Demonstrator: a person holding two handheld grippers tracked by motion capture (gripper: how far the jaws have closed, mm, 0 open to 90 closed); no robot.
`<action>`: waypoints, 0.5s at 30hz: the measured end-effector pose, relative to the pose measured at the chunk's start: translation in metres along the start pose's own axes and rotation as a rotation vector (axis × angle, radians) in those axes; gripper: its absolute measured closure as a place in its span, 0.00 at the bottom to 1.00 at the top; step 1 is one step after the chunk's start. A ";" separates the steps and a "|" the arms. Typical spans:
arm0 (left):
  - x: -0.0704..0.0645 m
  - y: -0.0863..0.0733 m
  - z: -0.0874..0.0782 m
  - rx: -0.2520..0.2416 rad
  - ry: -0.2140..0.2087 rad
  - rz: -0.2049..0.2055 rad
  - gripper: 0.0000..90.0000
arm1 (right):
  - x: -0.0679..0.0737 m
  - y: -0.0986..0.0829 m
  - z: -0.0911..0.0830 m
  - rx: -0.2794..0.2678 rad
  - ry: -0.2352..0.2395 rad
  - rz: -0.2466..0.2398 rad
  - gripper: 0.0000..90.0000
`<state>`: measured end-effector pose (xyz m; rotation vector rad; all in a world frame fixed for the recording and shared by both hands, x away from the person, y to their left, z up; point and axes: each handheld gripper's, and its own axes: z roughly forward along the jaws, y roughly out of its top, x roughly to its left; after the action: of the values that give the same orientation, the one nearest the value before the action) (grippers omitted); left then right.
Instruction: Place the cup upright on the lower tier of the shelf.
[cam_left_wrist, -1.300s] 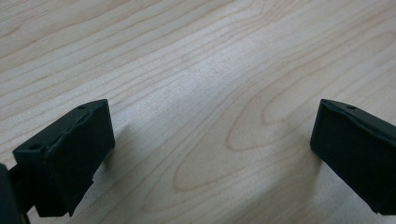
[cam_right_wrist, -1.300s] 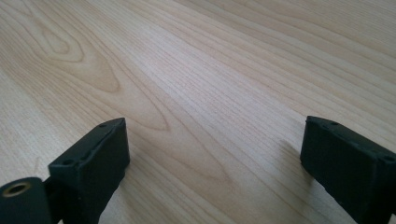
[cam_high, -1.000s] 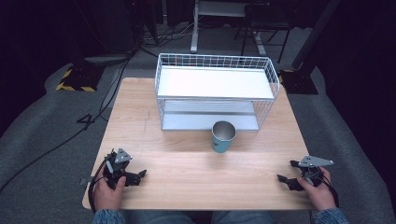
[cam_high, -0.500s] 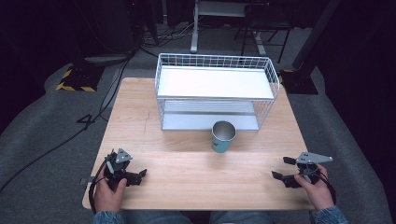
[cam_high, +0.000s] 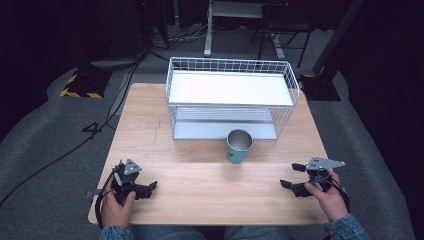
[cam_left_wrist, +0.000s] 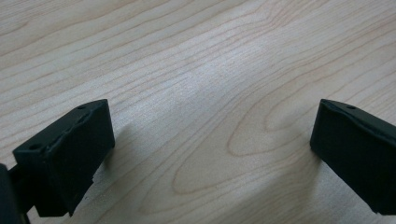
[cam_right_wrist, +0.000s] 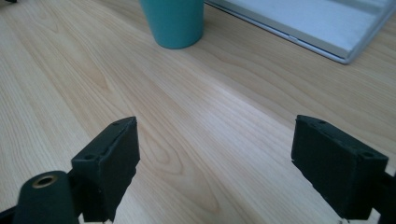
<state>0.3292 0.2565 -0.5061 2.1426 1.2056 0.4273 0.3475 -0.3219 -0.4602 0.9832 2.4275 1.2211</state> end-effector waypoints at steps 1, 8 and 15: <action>0.000 0.000 0.000 0.000 0.000 -0.001 0.00 | 0.001 0.003 0.003 -0.002 0.000 0.000 0.18; -0.002 0.000 0.000 -0.001 0.015 -0.023 0.00 | 0.011 0.024 0.024 0.011 0.015 -0.010 0.18; -0.002 0.000 0.000 0.000 0.016 -0.024 0.00 | 0.019 0.041 0.047 -0.002 0.039 -0.035 0.18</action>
<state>0.3276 0.2546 -0.5062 2.1263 1.2382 0.4345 0.3756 -0.2627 -0.4557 0.9205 2.4614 1.2423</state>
